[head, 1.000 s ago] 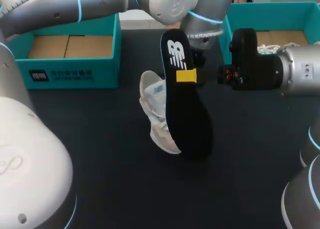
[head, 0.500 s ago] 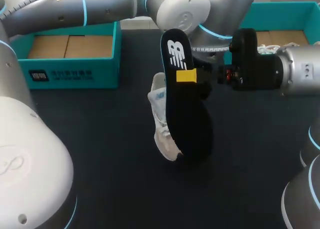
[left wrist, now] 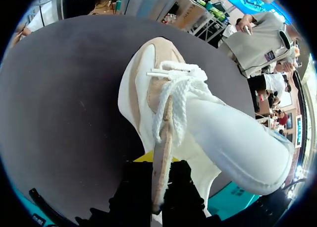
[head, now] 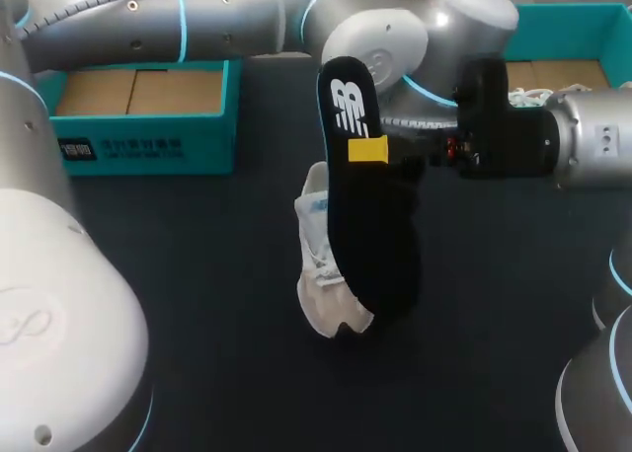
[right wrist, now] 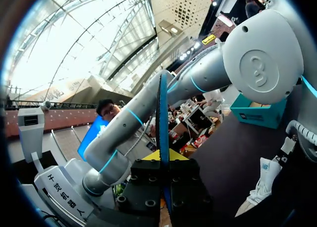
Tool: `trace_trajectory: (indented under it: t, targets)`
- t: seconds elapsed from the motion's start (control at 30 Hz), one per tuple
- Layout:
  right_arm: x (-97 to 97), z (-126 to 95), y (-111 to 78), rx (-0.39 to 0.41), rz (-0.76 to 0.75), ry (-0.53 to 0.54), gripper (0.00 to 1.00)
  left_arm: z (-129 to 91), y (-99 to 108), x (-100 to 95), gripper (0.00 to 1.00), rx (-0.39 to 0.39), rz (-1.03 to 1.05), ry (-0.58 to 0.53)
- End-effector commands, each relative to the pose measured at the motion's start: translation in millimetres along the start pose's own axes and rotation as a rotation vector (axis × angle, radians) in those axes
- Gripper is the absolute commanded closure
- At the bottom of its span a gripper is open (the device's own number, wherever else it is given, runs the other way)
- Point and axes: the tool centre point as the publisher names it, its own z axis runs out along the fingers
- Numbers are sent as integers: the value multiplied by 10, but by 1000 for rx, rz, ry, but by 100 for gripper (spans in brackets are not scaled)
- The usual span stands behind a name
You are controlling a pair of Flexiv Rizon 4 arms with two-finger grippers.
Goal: Take the shoe out of the shoebox, open the shoe tongue, remove and reinsert the insole, then place the shoe into the shoebox
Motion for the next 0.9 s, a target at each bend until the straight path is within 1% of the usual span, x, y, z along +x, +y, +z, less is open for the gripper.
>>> trace_trajectory:
  t: [0.03, 0.13, 0.33, 0.37, 0.4, 0.43, 0.47, 0.6, 0.73, 0.83, 0.9]
  targets:
    - [-2, 20, -3, 1, 1, -3, 100, 101, -60, -91, 100, -2, 8, 29]
    - [-2, 20, -3, 1, 1, -3, 100, 194, -113, -125, 100, -26, 13, 42]
    - [-2, 20, -3, 1, 1, -3, 100, 342, -107, -165, 100, -9, 17, 53]
    - [-2, 20, -3, 1, 1, -3, 100, 352, -105, -166, 100, 6, 26, 55]
    - [-2, 20, -3, 1, 1, -3, 100, 357, -105, -162, 87, 5, 26, 55]
    - [-2, 20, -3, 1, 1, -3, 100, 355, -107, -151, 51, 8, 24, 48]
    - [-2, 20, -3, 1, 1, -3, 100, 334, -107, -135, 0, 24, 31, 39]
    - [-2, 20, -3, 1, 1, -3, 100, 155, -98, -18, 0, 63, 42, -51]
    - [-2, 20, -3, 1, 1, -3, 100, -91, -56, 104, 0, 71, 39, -160]
    - [-2, 20, -3, 1, 1, -3, 100, -265, 11, 163, 0, 62, 21, -234]
    - [-2, 20, -3, 1, 1, -3, 100, -393, 66, 194, 0, 74, 24, -283]
